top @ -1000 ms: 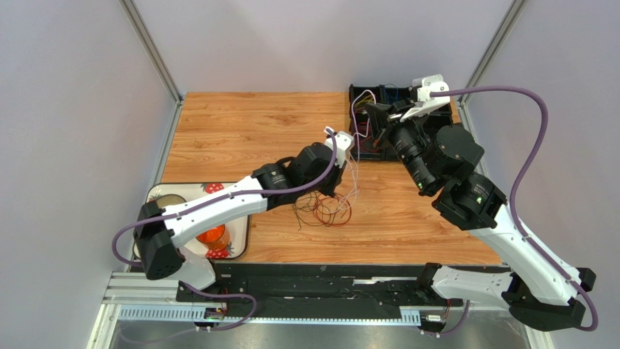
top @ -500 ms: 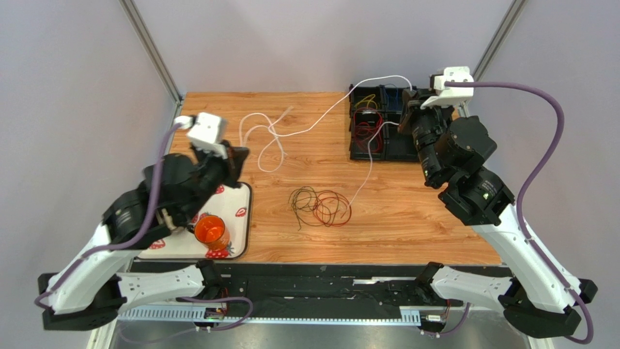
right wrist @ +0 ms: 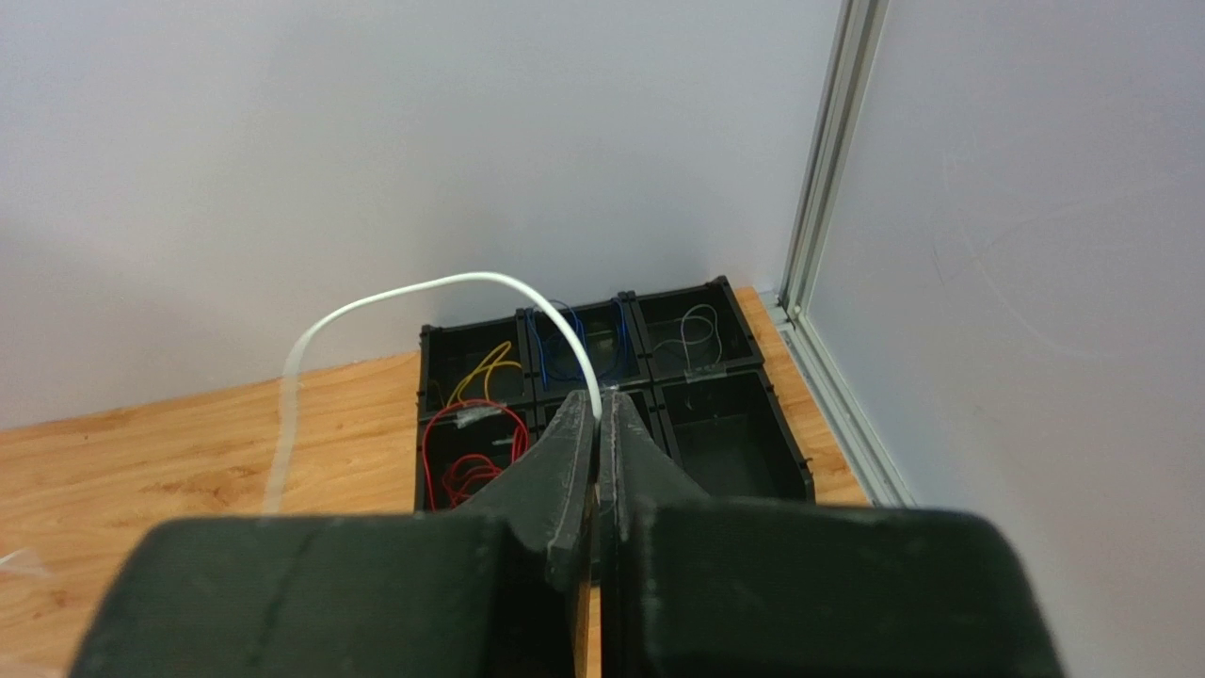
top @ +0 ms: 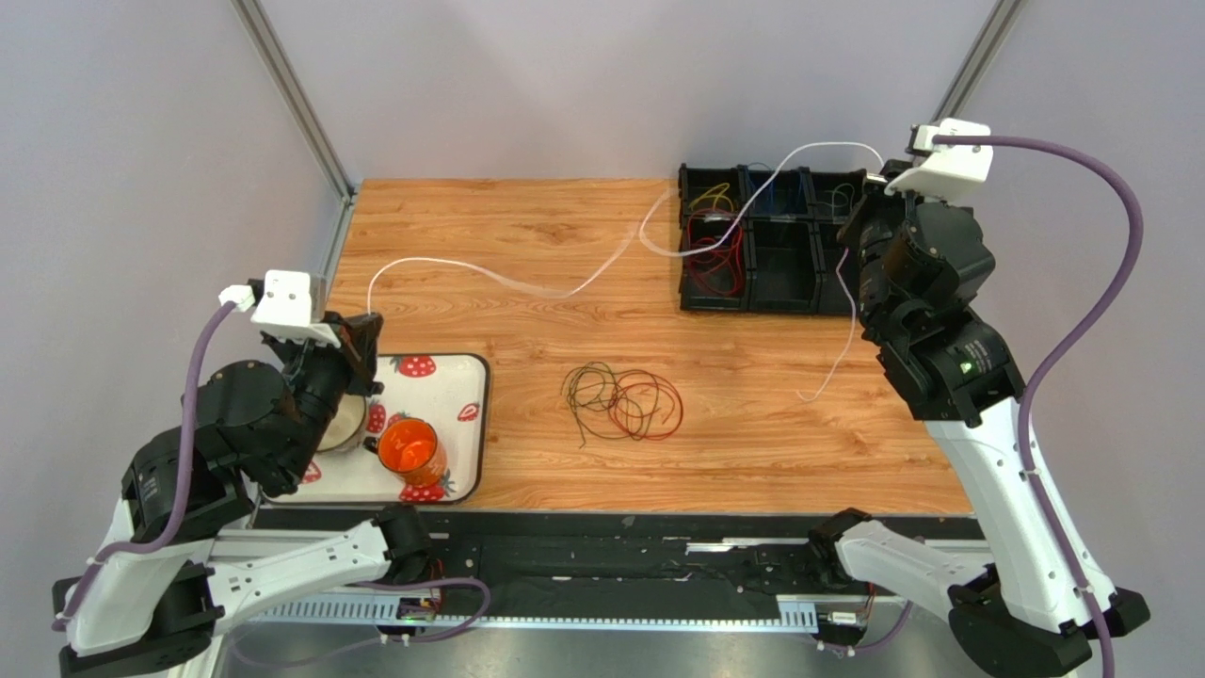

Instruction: Untangle the cables

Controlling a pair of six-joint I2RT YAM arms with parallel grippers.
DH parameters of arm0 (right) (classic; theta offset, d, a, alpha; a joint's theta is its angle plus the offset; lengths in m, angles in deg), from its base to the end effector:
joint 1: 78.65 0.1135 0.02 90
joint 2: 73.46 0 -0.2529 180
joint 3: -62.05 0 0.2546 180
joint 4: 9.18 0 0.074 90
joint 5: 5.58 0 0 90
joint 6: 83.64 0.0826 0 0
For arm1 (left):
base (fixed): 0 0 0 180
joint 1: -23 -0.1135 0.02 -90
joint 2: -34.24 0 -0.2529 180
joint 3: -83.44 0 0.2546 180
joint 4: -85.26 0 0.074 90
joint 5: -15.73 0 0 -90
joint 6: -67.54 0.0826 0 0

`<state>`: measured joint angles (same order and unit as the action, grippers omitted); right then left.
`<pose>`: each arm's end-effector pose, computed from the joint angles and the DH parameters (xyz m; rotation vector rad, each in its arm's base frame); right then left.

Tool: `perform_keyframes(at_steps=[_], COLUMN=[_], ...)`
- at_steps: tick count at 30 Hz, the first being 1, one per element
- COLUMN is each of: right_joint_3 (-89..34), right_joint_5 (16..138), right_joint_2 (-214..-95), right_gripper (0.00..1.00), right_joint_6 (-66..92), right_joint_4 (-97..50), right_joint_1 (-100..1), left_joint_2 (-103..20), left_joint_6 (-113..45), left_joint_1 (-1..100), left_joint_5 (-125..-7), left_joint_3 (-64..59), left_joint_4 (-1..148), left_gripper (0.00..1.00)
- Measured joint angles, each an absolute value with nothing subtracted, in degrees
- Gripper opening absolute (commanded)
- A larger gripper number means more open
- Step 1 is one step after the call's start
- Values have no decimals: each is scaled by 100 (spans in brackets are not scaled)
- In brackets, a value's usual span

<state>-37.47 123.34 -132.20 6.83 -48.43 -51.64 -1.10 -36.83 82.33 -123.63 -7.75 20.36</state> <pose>0.2194 0.0536 0.4997 0.1804 1.5413 -0.1448 0.0962 -0.0393 0.4504 0.0313 1.6781 -0.2251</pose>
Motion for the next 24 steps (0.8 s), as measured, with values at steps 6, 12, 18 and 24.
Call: perform_keyframes(at_steps=[6, 12, 18, 24], right_joint_3=[-3751, -3869, -4341, -4968], right_joint_5=[12224, 12089, 11733, 11477], right_joint_2=[-13224, -13255, -13487, -13878], right_gripper=[0, 0, 0, 0], right_joint_6=[766, 873, 958, 888], right_joint_4=[-5044, -5169, -5219, -5044], right_joint_1=[-5335, -5361, -5361, -5361], left_joint_2=[-55, -66, -582, -1292], left_joint_6=[-3519, -3523, -3587, -3757], left_joint_1=[8233, 8229, 8222, 8222], left_joint_5=[-12643, -12346, -11522, -10772], left_joint_3=[-790, -755, -609, -64], left_joint_4=[1861, 1927, 2438, 3000], left_gripper=[0, 0, 0, 0])
